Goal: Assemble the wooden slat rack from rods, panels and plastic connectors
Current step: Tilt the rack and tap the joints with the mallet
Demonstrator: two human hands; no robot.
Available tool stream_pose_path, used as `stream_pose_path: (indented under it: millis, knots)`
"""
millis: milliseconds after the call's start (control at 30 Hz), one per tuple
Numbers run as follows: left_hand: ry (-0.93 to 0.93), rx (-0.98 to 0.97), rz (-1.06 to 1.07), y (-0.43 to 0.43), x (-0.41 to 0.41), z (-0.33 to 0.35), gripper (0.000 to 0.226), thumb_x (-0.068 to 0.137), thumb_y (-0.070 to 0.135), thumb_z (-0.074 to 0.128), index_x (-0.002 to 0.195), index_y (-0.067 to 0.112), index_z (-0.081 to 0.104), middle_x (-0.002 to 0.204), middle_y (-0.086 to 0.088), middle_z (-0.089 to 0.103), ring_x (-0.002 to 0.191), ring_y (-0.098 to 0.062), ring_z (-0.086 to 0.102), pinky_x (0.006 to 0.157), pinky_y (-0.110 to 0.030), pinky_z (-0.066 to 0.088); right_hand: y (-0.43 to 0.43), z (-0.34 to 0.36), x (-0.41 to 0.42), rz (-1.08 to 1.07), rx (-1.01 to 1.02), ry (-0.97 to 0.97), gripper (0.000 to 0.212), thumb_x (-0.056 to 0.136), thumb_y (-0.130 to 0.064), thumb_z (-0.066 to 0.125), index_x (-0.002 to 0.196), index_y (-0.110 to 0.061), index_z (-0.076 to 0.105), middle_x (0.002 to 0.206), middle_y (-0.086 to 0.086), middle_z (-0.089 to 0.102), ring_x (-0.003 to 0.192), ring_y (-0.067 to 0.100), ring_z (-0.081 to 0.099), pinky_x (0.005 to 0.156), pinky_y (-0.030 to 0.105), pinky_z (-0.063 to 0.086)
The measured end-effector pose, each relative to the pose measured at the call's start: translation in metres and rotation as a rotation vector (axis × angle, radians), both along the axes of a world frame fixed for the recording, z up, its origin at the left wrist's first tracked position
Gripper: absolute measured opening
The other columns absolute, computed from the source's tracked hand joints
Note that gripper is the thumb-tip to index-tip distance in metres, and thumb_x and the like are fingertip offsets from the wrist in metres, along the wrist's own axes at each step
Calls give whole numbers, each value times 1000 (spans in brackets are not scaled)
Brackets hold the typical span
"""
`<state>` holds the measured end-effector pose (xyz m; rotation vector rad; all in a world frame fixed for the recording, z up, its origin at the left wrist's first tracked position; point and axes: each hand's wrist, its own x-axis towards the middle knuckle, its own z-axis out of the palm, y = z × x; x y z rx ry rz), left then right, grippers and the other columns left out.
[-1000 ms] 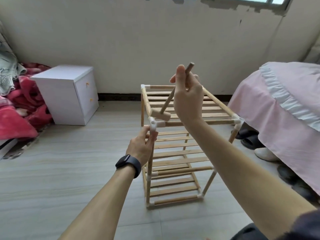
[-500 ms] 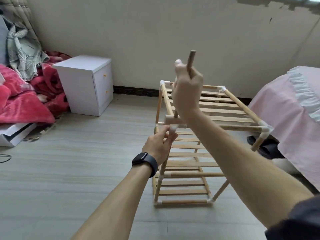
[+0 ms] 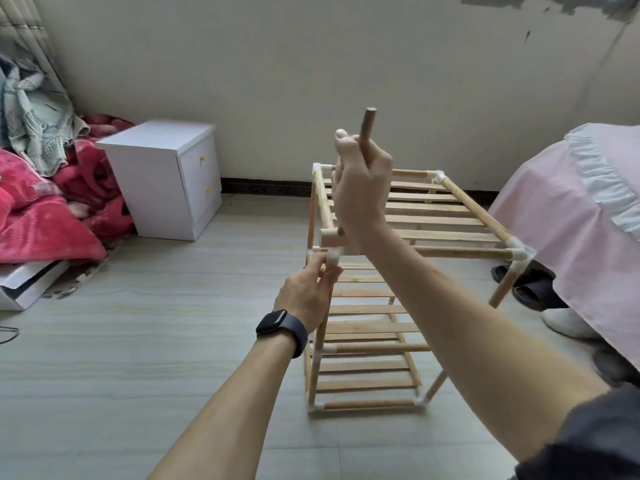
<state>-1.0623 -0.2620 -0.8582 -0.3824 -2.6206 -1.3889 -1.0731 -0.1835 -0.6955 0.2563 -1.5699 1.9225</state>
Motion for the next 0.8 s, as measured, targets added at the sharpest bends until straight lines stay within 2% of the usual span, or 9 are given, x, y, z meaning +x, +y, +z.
stream_pose_path:
  millis: [100, 267, 333, 367, 467, 533, 633, 700, 800]
  knots:
    - [13, -23, 63, -3, -2, 3, 31, 102, 51, 39, 121, 32, 54, 100, 4, 72, 87, -23, 67, 76, -45, 56, 2, -6, 5, -34, 241, -33, 43, 95, -32, 54, 59, -23, 31, 54, -6, 27, 53, 18, 24, 54, 43, 23]
    - [127, 13, 226, -7, -1, 4, 40, 101, 51, 33, 129, 25, 47, 118, -6, 64, 97, -25, 63, 73, -43, 55, 90, -13, 43, -194, 557, -97, 46, 106, -49, 39, 83, -13, 55, 78, 2, 51, 72, 18, 48, 74, 41, 45]
    - [384, -54, 337, 1, 1, 11, 42, 98, 29, 52, 137, 20, 42, 136, -13, 50, 114, -31, 54, 82, -47, 52, 133, -27, 75, -311, 640, -59, 37, 106, -53, 36, 90, -28, 59, 83, 3, 54, 74, 21, 52, 71, 43, 51]
    - [535, -129, 360, 10, 2, 16, 56, 88, 17, 64, 139, 17, 41, 142, -16, 43, 120, -34, 50, 88, -51, 50, 154, -35, 91, -350, 654, -75, 36, 104, -58, 35, 92, -35, 59, 81, 4, 56, 70, 23, 54, 65, 44, 53]
    - [843, -371, 106, 46, 5, 29, 86, 66, 18, 78, 141, 19, 37, 150, -12, 33, 137, -33, 39, 109, -56, 34, 206, -54, 137, -360, 619, -297, 51, 92, -81, 32, 96, -39, 62, 60, 9, 54, 48, 26, 54, 43, 41, 48]
    - [831, -571, -48, 77, 6, 36, 88, 69, 31, 79, 144, 23, 35, 153, -9, 33, 142, -30, 33, 116, -55, 25, 225, -66, 157, -330, 552, -460, 60, 83, -90, 37, 95, -40, 68, 51, 3, 52, 42, 18, 56, 43, 29, 46]
    - [568, -810, -79, 118, 5, 46, 71, 89, 49, 59, 149, 32, 26, 161, -5, 25, 150, -32, 17, 119, -57, 7, 242, -76, 173, -368, 519, -564, 63, 77, -94, 41, 92, -41, 71, 52, 1, 63, 46, 22, 66, 46, 22, 48]
    - [427, -842, -13, 132, -1, 48, 54, 95, 54, 45, 143, 36, 28, 157, -3, 34, 145, -32, 27, 117, -54, 13, 251, -75, 178, -359, 481, -572, 63, 77, -94, 41, 90, -40, 72, 63, 1, 72, 47, 22, 68, 45, 18, 47]
    - [464, -844, 53, 138, -1, 42, 44, 96, 53, 41, 135, 35, 35, 143, 0, 52, 131, -28, 43, 105, -46, 30, 262, -66, 182, -374, 471, -545, 59, 84, -88, 44, 87, -37, 73, 61, 4, 71, 44, 19, 64, 44, 16, 45]
